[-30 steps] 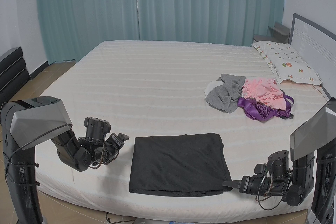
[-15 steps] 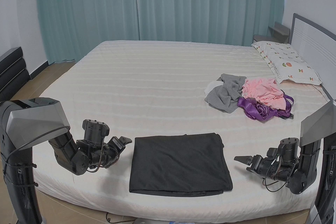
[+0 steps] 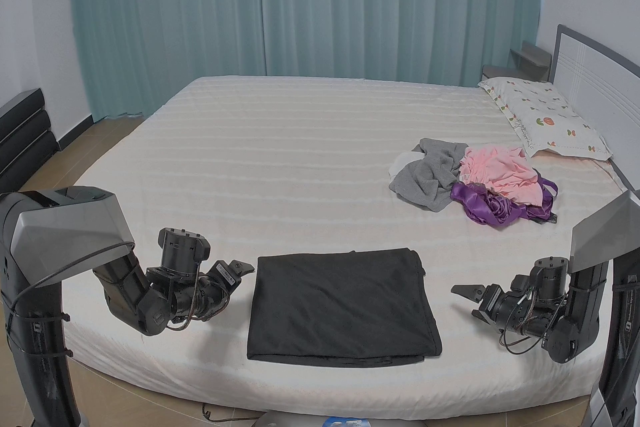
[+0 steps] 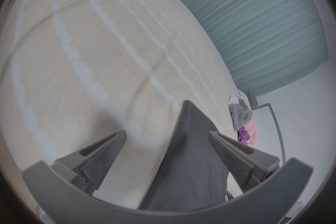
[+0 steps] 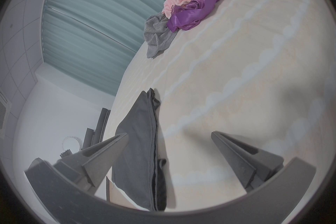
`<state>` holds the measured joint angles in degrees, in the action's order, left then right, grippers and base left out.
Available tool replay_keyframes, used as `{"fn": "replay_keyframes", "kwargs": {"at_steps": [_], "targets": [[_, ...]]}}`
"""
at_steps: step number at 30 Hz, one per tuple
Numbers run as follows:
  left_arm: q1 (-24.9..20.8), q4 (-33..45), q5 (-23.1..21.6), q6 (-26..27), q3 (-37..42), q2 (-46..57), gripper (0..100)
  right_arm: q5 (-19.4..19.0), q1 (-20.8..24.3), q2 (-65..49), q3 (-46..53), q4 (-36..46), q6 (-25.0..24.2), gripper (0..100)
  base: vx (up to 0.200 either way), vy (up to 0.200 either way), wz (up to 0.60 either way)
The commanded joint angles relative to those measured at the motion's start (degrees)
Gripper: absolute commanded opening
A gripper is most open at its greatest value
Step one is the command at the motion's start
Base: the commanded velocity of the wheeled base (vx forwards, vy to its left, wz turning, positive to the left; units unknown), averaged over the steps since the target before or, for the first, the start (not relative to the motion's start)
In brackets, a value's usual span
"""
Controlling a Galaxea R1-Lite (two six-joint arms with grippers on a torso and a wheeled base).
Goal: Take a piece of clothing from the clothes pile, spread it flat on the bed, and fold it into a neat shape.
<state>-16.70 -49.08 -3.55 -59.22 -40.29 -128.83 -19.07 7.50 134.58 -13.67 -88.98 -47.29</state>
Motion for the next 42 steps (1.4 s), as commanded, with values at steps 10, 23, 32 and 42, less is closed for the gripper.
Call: {"fn": "replay_keyframes", "kwargs": {"at_steps": [10, 23, 32, 42], "targets": [[-0.1, -0.8, 0.0, -0.4, -0.3, 0.0, 100, 0.0, -0.4, 1.1, -0.8, -0.8, -0.4, 100, 0.000, -0.080, 0.00], [-0.2, -0.8, 0.6, -0.4, -1.4, 0.9, 100, -0.1, -0.4, 1.9, -1.3, -0.8, -0.5, 100, 0.000, -0.123, 0.00], [-0.1, -0.5, 0.6, 1.9, -3.9, 0.0, 100, 0.0, -0.4, 2.7, -2.4, -0.8, -1.2, 100, 0.000, 0.000, 0.00], [-0.3, -0.8, 0.9, 7.6, -3.8, -3.6, 100, 0.0, -0.3, 3.2, -2.5, -0.8, -1.2, 100, 0.000, 0.000, 0.00]]}}
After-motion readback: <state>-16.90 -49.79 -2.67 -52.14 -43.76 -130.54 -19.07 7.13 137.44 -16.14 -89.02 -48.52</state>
